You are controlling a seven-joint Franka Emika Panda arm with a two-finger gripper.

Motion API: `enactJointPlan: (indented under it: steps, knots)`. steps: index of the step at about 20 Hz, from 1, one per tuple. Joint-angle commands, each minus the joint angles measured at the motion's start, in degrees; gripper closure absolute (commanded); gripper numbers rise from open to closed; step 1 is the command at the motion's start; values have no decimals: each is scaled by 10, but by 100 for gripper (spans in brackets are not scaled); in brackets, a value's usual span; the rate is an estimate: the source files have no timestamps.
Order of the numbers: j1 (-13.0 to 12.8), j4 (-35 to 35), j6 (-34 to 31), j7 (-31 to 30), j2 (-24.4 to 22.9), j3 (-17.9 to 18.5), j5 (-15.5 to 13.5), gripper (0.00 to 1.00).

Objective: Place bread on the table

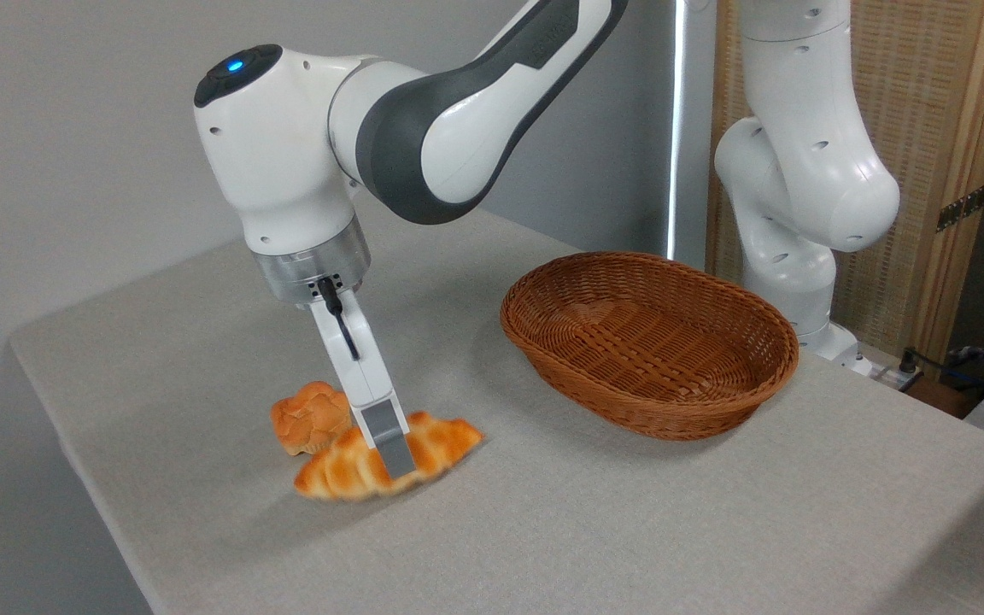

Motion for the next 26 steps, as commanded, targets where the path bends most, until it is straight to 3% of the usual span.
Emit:
enactJointPlan:
  steps: [1, 7, 11, 14, 17, 20, 24, 26]
  knots:
    - [1, 7, 5, 13, 3, 1, -6, 0]
    - [3, 12, -1, -5, -8, 2, -12, 0]
    - [8, 17, -4, -81, -46, 1, -13, 0]
    - [47, 61, -22, -97, -64, -29, -14, 0]
    - [107, 131, -120, -146, -63, -79, -14, 0]
    - [117, 165, -170, -219, -63, -95, -12, 0]
    - [153, 181, -172, -219, -64, -142, -8, 0]
    - [154, 183, -173, -216, -65, -144, -5, 0]
